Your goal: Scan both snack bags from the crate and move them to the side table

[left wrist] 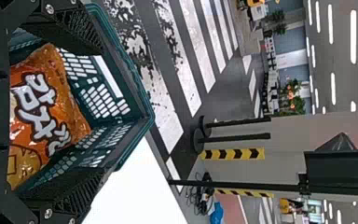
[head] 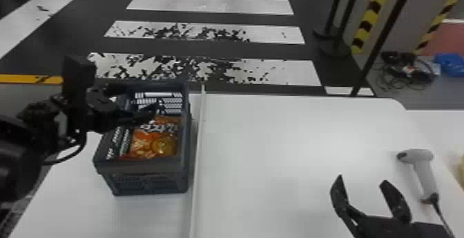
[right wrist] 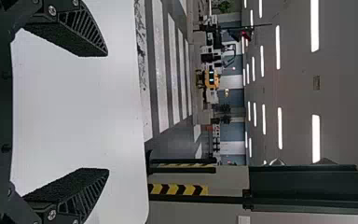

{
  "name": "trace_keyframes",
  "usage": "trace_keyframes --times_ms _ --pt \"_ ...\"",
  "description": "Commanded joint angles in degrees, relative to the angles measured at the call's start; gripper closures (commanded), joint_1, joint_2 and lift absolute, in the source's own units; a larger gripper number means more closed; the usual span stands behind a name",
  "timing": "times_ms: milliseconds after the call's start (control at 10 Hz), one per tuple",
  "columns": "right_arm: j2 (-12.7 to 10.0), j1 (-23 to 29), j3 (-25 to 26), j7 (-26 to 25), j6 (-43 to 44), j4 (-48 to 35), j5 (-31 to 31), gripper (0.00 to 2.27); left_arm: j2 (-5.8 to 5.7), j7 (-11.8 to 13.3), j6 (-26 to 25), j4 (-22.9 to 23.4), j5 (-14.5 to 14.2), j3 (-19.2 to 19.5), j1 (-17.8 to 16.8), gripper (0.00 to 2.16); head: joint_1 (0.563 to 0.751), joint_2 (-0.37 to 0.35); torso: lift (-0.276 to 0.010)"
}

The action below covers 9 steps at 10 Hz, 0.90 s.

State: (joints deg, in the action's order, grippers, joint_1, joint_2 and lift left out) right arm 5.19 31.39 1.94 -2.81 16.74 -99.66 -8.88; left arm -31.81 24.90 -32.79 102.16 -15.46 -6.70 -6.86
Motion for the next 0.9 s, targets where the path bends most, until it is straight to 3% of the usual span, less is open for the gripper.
trace_keyframes --times_ms 0,400,500,600,800 --pt "0.0 0.5 0.1 0.0 0.0 -0.3 0.0 0.12 -0.62 1.9 0.0 -4.6 1.1 -4.5 -5.7 0.12 0.695 -0.036 -0.099" --pt "-0.2 1.5 0.8 0.0 0.0 -1.3 -0.1 0.12 -1.33 10.6 -3.6 -12.2 5.4 -10.4 -14.3 0.13 0.695 -0.063 -0.099" --pt "-0.2 1.3 0.7 0.0 0.0 -1.3 -0.1 0.12 -1.33 12.7 -6.2 -12.5 7.8 -10.6 -15.0 0.14 0.695 -0.062 -0.099" --pt "-0.1 1.1 0.7 0.1 -0.2 -1.3 -0.1 0.12 -1.41 13.6 -6.6 -13.7 8.3 -11.1 -15.4 0.14 0.695 -0.059 -0.099" --pt "-0.2 1.0 0.6 0.2 -0.4 -1.1 -0.1 0.12 -0.97 16.6 -6.6 -16.2 10.6 -15.4 -17.8 0.14 0.695 -0.046 -0.099"
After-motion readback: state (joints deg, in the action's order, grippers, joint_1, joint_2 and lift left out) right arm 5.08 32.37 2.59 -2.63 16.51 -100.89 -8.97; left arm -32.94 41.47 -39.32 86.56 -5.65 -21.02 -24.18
